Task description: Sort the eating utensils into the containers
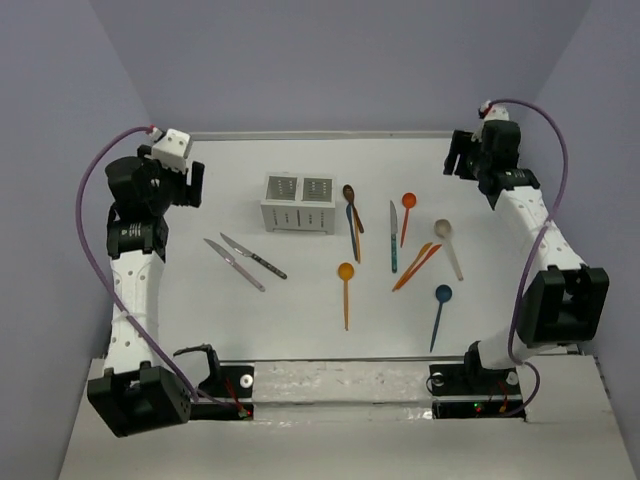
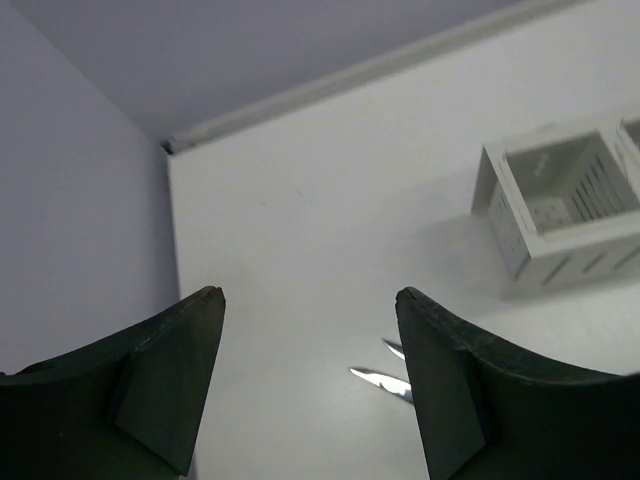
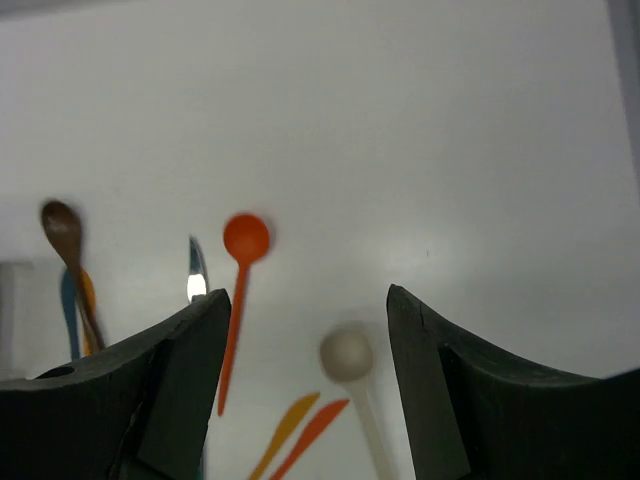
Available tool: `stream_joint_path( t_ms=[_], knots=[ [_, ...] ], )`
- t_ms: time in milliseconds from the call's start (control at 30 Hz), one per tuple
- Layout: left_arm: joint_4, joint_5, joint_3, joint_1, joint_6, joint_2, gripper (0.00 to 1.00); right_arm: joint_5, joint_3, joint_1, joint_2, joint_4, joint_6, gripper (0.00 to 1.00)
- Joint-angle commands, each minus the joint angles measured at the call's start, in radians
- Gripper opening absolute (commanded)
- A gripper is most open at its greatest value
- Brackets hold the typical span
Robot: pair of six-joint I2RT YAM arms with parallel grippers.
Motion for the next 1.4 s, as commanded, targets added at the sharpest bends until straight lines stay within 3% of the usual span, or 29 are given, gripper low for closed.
stream_joint_path(
  t_ms=[0, 100, 333, 700, 1100, 1267, 1300, 1367],
  knots=[
    [-0.262, 0.087, -0.098, 0.015, 0.085, 0.073, 0.81, -0.005, 0.042, -0.004, 0.092, -0.403, -0.014, 0.71],
    [-0.26, 0.104, -0.142, 0.017, 0.099, 0.076, 0.82, -0.005, 0.008, -0.004, 0.131, -0.466, -0.019, 0.74],
    [-0.205, 0.059, -0.227, 0.015, 0.118, 0.065, 0.84, -0.019, -0.128, -0.004, 0.175, -0.44, -0.021, 0.74],
    [-0.16, -0.005, -0.314, 0.017, 0.133, 0.024, 0.86, 0.004, -0.182, -0.004, 0.336, -0.394, -0.044, 0.69],
    [-0.13, -0.031, -0.366, 0.015, 0.15, -0.054, 0.89, 0.004, -0.19, -0.004, 0.355, -0.363, -0.059, 0.36],
    [-0.122, -0.03, -0.378, 0.017, 0.161, -0.08, 0.89, 0.052, -0.188, -0.004, 0.312, -0.362, -0.062, 0.17],
    [-0.119, -0.031, -0.383, 0.017, 0.162, -0.086, 0.9, 0.071, -0.185, -0.004, 0.292, -0.362, -0.064, 0.07],
    [-0.111, -0.034, -0.388, 0.015, 0.162, -0.091, 0.9, 0.085, -0.179, -0.004, 0.266, -0.365, -0.064, 0.0]
  ],
)
